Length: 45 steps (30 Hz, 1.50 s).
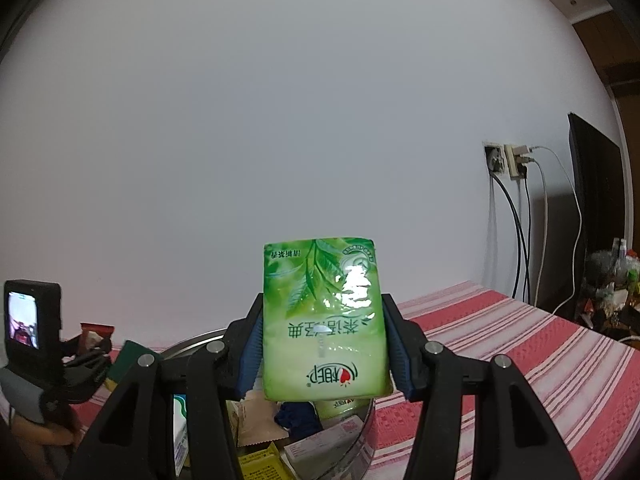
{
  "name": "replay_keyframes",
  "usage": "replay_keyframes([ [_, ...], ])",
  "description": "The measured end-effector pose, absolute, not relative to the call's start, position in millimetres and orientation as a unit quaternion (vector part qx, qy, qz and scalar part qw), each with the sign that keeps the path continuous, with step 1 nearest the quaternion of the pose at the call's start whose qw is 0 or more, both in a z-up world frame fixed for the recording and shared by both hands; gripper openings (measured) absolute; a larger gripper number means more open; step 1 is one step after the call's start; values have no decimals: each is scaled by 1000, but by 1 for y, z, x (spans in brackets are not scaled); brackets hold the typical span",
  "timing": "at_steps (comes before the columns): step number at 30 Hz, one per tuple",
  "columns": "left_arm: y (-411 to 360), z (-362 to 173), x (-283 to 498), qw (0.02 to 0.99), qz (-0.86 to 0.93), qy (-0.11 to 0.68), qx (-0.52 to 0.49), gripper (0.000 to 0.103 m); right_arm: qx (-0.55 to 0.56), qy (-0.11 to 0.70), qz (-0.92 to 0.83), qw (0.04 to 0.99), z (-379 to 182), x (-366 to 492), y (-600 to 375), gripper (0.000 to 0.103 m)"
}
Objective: Organize objects
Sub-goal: 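Carry the red pastry and green tissue pack over the tin with both grippers, then lower both held packets into the tin and open both grippers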
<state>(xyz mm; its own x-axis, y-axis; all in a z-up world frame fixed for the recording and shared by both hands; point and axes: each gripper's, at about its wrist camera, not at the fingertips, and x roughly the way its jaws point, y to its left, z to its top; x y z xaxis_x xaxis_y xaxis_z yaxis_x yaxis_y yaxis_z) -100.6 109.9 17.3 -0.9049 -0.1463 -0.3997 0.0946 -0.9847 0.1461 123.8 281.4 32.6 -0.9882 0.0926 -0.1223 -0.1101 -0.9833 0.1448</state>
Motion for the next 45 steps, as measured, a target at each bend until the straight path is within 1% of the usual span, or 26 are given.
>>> replay_keyframes([
  [4, 127, 25, -111, 56, -975, -98, 192, 38, -60, 88, 993, 54, 34, 121, 288, 56],
  [6, 131, 29, -114, 49, -976, -103, 187, 38, -62, 93, 992, 55, 34, 119, 291, 56],
  [9, 139, 36, -120, 52, -978, -97, 179, 38, -66, 107, 991, 51, 35, 116, 296, 56],
  [12, 138, 45, -123, 34, -981, -80, 175, 38, -71, 117, 989, 50, 36, 110, 302, 56],
  [17, 159, 66, -111, -15, -986, -55, 155, 38, -72, 123, 989, 48, 38, 103, 310, 56],
  [21, 181, 70, -103, -63, -985, -38, 154, 38, -72, 128, 988, 48, 40, 97, 320, 56],
  [29, 207, 42, -115, -99, -976, -20, 191, 38, -82, 127, 988, 25, 44, 79, 332, 56],
  [35, 219, 16, -128, -120, -967, 15, 225, 38, -93, 120, 988, 7, 51, 63, 331, 56],
  [37, 236, 8, -125, -124, -965, 24, 231, 38, -100, 119, 988, -7, 53, 55, 329, 56],
  [40, 234, -2, -124, -125, -961, 36, 245, 38, -114, 107, 988, -19, 57, 43, 323, 56],
  [45, 245, -17, -135, -133, -957, 23, 257, 38, -148, 99, 983, -47, 59, 21, 313, 56],
])
